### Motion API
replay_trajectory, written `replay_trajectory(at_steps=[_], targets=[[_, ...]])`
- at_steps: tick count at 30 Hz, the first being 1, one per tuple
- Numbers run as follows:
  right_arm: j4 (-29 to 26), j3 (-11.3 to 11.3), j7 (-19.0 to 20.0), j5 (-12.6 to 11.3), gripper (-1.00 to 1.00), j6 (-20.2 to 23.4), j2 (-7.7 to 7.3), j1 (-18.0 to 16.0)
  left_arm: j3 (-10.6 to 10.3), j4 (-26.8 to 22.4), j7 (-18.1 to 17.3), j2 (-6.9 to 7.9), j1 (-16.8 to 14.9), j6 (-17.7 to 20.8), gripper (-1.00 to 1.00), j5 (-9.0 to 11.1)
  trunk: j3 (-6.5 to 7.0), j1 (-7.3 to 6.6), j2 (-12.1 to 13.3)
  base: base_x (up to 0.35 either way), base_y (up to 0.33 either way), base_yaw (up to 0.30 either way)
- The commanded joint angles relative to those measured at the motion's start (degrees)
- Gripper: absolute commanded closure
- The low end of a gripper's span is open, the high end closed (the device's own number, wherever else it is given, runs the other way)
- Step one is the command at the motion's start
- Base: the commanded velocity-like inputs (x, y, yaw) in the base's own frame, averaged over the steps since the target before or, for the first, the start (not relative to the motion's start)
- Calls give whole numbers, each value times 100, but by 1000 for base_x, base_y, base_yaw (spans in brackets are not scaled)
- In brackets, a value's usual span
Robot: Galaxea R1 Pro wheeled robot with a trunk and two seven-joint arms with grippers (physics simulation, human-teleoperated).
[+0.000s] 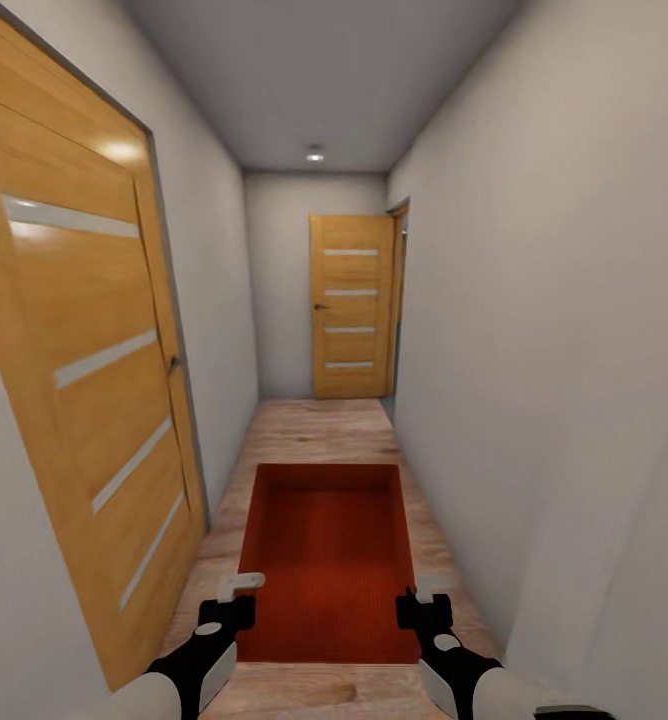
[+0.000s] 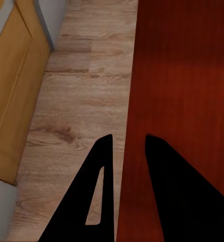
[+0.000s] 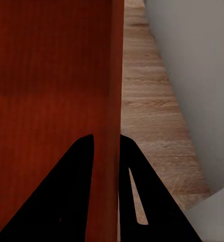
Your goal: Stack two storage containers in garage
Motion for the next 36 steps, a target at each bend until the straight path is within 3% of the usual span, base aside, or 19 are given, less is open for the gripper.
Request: replay_trajectory(at_steps=[1,16,36], targets=[[-15,-111,-68,-13,100,-34,0,-10,69,23,70,42,-3,-25,100,38,-9,4,-7,322,96,0],[-15,-110,-68,-9,100,-47,-1,-10,67,23,69,38,-3,-25,100,38,-9,4,-7,322,93,32],[-15,-111,-68,-15,100,-43,0,-10,69,23,72,40,-3,-33,100,33,-9,4,-7,322,5,2]])
